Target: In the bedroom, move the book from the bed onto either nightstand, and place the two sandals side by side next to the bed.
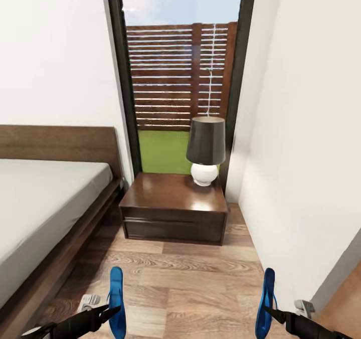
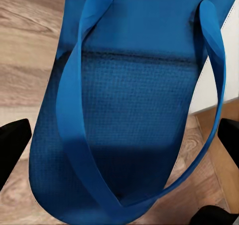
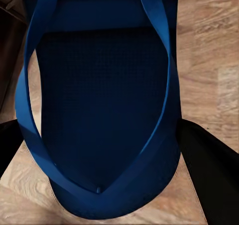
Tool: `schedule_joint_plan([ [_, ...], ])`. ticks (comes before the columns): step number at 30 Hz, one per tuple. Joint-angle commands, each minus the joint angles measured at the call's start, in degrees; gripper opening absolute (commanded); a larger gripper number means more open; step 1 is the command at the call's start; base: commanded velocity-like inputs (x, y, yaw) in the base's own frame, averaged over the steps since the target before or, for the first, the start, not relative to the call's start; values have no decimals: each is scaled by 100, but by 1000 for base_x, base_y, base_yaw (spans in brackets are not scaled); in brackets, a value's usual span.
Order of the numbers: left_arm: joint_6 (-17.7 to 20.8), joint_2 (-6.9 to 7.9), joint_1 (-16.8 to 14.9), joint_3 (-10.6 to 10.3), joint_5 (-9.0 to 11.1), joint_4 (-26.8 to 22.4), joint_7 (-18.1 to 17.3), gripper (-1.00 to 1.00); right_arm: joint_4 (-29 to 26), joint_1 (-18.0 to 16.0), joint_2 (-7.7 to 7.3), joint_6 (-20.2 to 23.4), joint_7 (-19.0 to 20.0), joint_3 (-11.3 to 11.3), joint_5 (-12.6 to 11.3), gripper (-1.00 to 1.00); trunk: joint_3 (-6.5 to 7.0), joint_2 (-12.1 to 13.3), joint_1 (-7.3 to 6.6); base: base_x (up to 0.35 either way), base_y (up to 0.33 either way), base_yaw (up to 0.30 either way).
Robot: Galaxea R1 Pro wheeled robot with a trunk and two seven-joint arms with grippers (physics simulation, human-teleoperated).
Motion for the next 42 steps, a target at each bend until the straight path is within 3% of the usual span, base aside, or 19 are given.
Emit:
schedule_joint_plan([
  [1, -60, 2, -6, -7, 6, 5, -8, -100, 4, -4, 0, 11, 22, -42, 14, -100, -6, -2, 2, 320, 0, 1],
  [14, -62, 0, -6, -7, 6, 5, -9, -100, 4, -4, 0, 12, 25, -42, 14, -100, -6, -2, 2, 264, 0, 40],
  [30, -67, 1, -6, -7, 6, 5, -1, -100, 4, -4, 0, 13, 16, -42, 14, -100, -6, -2, 2, 5, -6, 282],
  [42, -67, -5, -3, -7, 6, 5, 1, -100, 4, -4, 0, 13, 13, -42, 14, -100, -6, -2, 2, 0, -145, 292],
])
